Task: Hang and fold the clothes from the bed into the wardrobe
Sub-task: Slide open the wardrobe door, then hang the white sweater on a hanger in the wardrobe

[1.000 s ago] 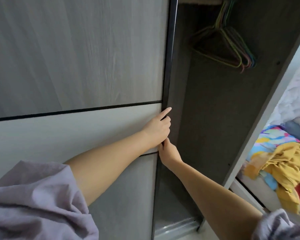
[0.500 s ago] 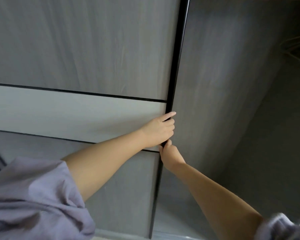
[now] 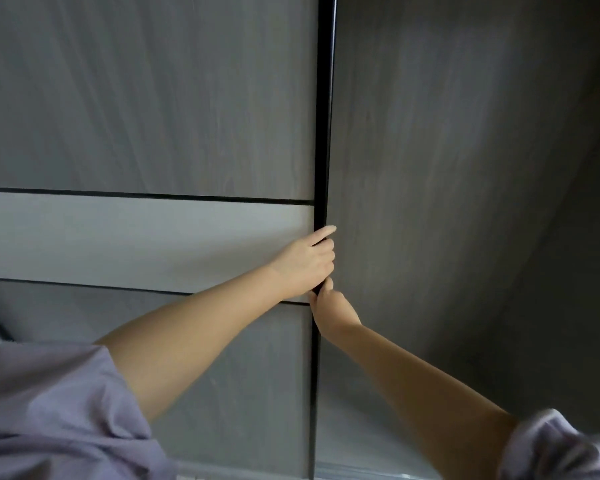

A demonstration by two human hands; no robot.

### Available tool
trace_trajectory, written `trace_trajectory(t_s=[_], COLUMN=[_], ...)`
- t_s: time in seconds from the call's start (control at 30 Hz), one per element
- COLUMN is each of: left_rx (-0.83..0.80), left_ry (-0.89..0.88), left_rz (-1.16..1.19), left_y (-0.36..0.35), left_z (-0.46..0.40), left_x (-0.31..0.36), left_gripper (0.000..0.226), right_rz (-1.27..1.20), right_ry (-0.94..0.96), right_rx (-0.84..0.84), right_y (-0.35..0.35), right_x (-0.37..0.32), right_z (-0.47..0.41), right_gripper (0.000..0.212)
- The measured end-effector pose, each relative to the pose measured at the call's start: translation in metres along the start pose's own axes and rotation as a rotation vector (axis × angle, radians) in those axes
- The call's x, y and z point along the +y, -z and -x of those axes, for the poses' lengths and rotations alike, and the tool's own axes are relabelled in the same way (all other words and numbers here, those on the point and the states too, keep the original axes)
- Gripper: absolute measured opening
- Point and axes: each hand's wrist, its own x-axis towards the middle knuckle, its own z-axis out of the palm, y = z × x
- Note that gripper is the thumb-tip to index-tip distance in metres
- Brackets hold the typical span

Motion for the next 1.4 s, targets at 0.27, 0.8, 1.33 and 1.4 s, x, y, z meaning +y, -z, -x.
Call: trace_trajectory(t_s=[0.27, 0.8, 1.33, 1.4], left_rx=[0.142, -0.115, 0.134, 0.177], left_ry=[0.007, 0.218, -0.25, -0.36], left_rz=[0.039, 0.564, 1.324, 1.337], left_y=[-0.015, 0.046, 0.302, 0.349], left_z=[0.004, -0.039, -0.276, -0.292], left_x=[-0.002, 0.033, 0.238, 0.266], left_gripper=[0.027, 0.051, 0.032, 0.032], right_rz=[0.005, -0.598, -0.496, -0.498], right_ry=[-0.015, -0.454, -1.208, -1.331], right_rx=[0.062, 0.148, -0.032, -0.018], right_y=[-0.019, -0.038, -0.165, -0.173], right_x=[-0.008, 0.074, 0.24, 0.247], right_z=[-0.011, 0.068, 0.419, 0.466], right_gripper=[0.063, 0.053, 0.034, 0.035])
